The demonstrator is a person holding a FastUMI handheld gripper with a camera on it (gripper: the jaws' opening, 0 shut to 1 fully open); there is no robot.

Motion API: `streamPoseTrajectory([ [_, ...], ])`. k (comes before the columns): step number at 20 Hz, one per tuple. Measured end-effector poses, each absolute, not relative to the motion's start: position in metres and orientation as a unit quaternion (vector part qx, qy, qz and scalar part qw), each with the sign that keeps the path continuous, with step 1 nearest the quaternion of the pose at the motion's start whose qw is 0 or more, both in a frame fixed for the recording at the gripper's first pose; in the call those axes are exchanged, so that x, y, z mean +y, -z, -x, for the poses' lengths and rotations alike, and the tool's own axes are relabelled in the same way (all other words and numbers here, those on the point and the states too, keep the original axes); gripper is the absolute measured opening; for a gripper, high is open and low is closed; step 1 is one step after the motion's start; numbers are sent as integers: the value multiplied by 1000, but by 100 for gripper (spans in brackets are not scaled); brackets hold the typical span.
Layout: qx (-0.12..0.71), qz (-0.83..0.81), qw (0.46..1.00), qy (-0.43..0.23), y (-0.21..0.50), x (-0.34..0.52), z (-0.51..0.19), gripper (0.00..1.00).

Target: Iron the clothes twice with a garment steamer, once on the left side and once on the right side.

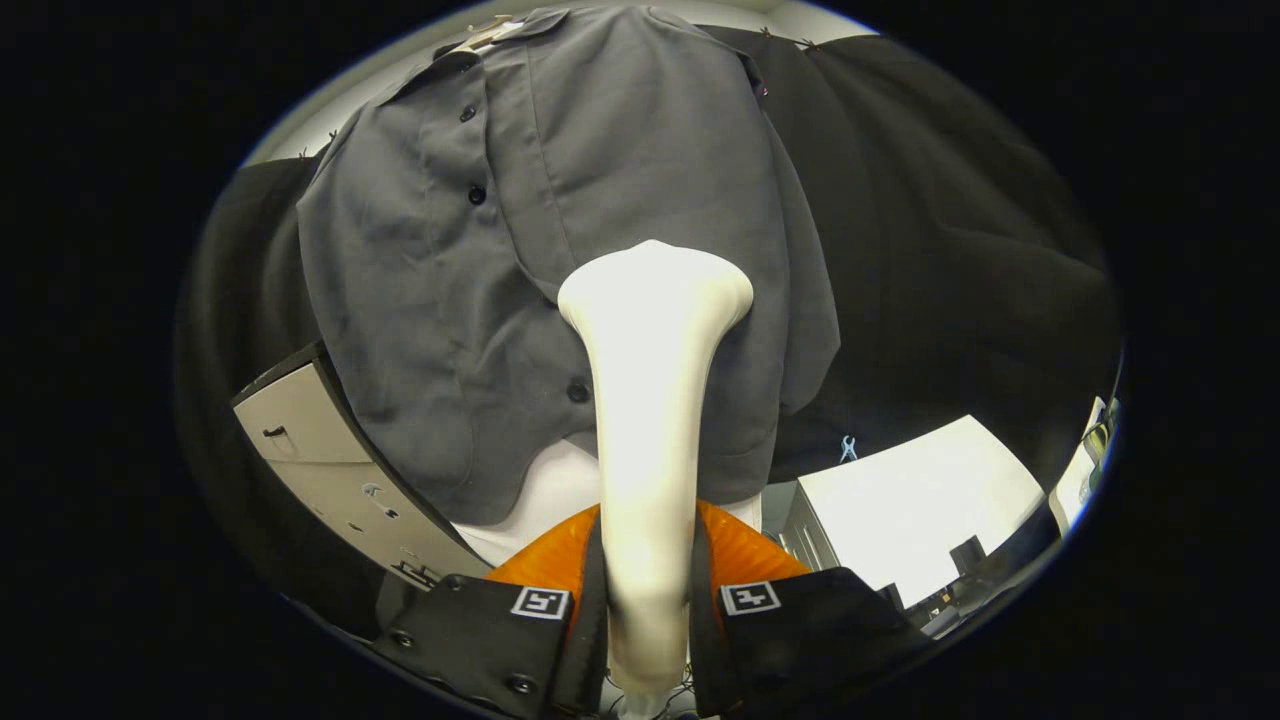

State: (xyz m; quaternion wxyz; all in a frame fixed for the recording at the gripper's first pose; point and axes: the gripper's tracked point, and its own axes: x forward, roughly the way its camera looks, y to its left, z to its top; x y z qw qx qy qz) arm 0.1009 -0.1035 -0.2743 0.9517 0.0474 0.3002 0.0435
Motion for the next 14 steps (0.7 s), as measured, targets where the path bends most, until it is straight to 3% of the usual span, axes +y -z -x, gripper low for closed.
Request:
streamPoseTrajectory([
  [8,318,-47,946,-33,287,-111,-92,41],
  [14,278,-46,959,-27,250,-107,-86,41],
])
